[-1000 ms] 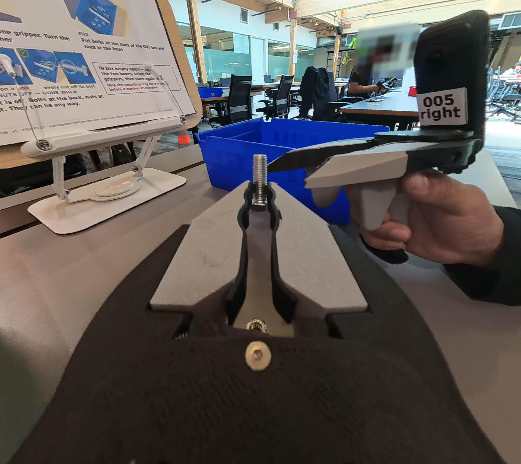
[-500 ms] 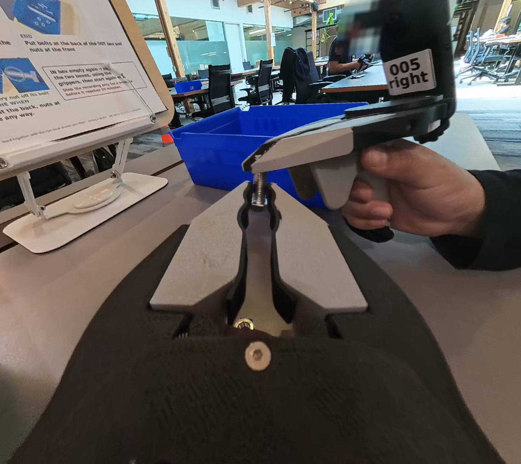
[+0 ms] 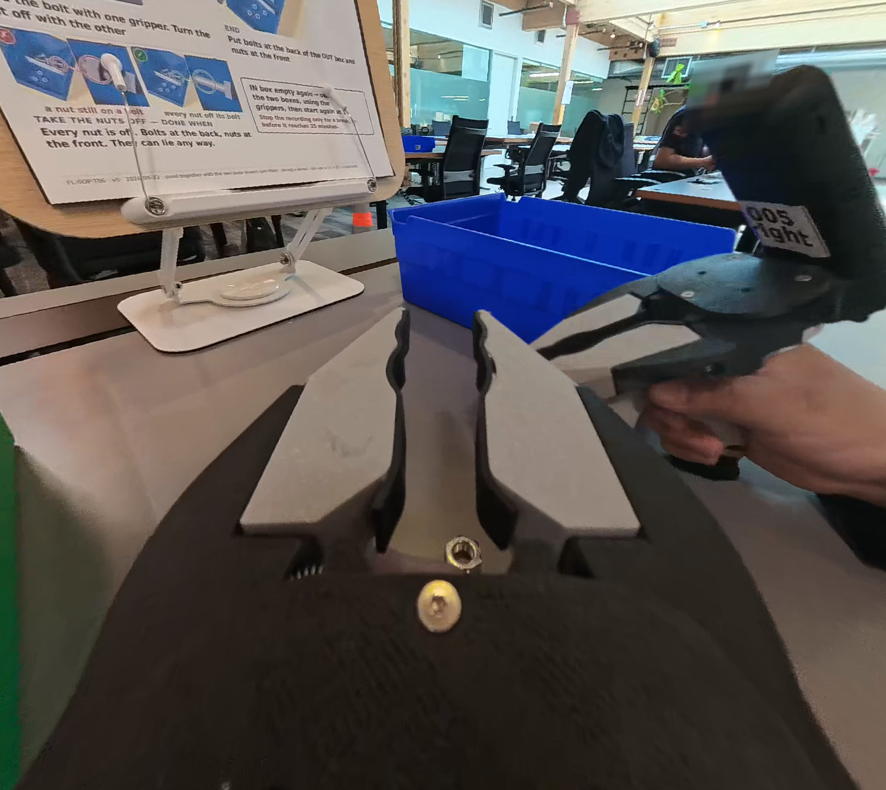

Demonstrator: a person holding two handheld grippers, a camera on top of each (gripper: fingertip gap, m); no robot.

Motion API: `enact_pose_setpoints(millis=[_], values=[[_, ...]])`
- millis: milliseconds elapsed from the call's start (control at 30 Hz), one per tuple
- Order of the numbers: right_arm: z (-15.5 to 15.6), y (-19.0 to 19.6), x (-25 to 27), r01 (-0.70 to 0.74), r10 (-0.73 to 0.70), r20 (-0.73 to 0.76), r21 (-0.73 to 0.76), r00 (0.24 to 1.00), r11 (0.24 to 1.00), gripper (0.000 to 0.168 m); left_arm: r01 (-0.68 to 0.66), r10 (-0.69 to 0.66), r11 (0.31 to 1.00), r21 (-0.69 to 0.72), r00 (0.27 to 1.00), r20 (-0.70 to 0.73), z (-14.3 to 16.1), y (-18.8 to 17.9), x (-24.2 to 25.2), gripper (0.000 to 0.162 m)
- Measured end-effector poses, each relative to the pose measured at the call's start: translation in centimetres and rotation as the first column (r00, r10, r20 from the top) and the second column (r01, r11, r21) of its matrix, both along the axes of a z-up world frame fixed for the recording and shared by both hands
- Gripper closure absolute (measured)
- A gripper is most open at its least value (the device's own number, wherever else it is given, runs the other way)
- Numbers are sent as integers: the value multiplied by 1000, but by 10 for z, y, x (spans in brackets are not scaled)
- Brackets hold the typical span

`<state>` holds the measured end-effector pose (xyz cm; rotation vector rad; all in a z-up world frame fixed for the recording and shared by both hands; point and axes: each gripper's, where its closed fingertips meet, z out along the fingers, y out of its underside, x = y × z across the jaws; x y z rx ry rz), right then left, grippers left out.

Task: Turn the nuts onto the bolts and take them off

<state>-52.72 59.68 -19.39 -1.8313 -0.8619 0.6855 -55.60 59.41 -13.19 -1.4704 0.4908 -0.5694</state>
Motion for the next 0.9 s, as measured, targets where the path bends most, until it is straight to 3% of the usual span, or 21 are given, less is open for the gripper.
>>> enact_pose_setpoints(millis=[267, 433, 600, 733, 800, 900], values=[[-23, -4, -3, -20, 28, 139, -58, 990, 998, 162, -10, 10, 1000, -14, 1000, -26, -4, 2, 1, 141], [-22, -6, -3, -30, 38, 134, -62, 990, 998, 155, -8, 8, 999, -35, 1000, -9, -5, 3, 0, 141], [3, -9, -4, -36, 33, 50, 52, 998, 998, 139, -24, 23, 999, -43, 1000, -17, -6, 4, -2, 141], [35, -39, -24, -172, 182, -32, 213, 983, 962, 144, -133, 132, 983, -123, 991, -12, -15, 18, -22, 140], [22, -55, -38, -266, 266, 20, 174, 964, 948, 143, -174, 178, 973, -153, 984, 7, -17, 23, -33, 140], [-5, -56, -47, -289, 278, 118, 89, 953, 953, 138, -207, 210, 965, -164, 978, 4, -18, 26, -41, 140]])
